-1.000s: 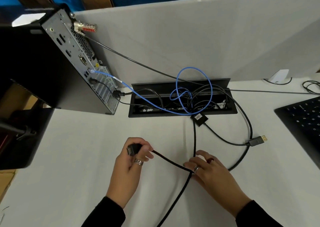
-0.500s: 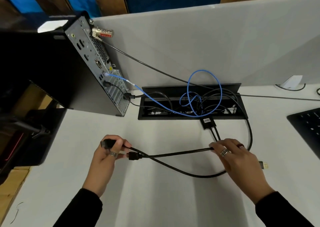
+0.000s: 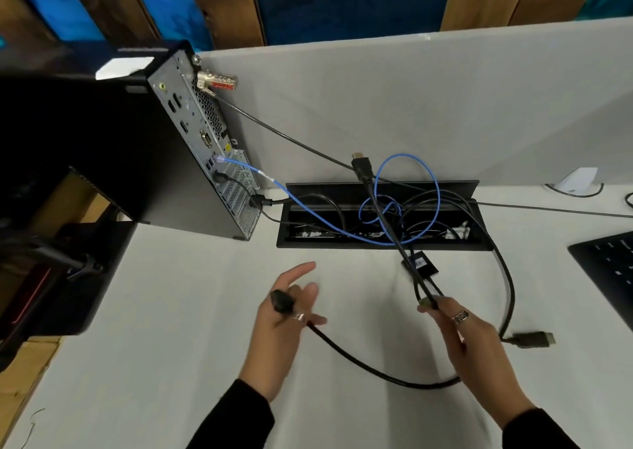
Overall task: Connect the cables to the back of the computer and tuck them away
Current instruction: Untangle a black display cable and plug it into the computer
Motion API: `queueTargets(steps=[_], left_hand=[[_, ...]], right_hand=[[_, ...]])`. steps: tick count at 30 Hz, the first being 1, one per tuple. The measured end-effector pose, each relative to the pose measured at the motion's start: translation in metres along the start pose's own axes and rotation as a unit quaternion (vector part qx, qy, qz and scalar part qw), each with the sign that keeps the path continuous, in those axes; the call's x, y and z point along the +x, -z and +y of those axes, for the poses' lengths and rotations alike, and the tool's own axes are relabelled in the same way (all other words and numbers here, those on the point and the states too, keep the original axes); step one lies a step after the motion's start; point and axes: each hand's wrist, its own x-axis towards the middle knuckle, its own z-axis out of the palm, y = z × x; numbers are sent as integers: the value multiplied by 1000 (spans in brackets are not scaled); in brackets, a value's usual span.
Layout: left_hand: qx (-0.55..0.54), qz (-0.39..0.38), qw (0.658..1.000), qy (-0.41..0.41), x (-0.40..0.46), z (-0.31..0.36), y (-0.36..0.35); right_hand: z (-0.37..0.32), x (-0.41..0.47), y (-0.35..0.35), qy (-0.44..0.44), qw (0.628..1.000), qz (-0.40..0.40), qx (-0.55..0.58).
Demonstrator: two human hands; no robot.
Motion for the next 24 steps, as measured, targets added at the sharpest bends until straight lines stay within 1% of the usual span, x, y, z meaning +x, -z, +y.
queueTargets(steps=[2,4,8,10,15,20,24], left_hand=[[30,-15,999,-15,5,10,-12],[38,-27,998,-30,10,18,-21],[24,-14,998,-48,20,28,-28],[30,-16,997,-71,23,30,-28],[80,-24,988,-128,19,32,-28],[147,-25,967,-209,6,31,-26],[130,-27,969,-210,0,33,-27]], right_hand=[[-3,-3,-5,20,1000,-16,10],[-3,-6,-10,40,999,-31,13],[2,-13,-15,63,996,-56,13],[5,-15,-17,63,996,-66,11],[5,-12,-21,88,992,-85,-38],[2,-7,-28,84,989,-93,-72],[-1,-5,-34,77,987,-88,-111]])
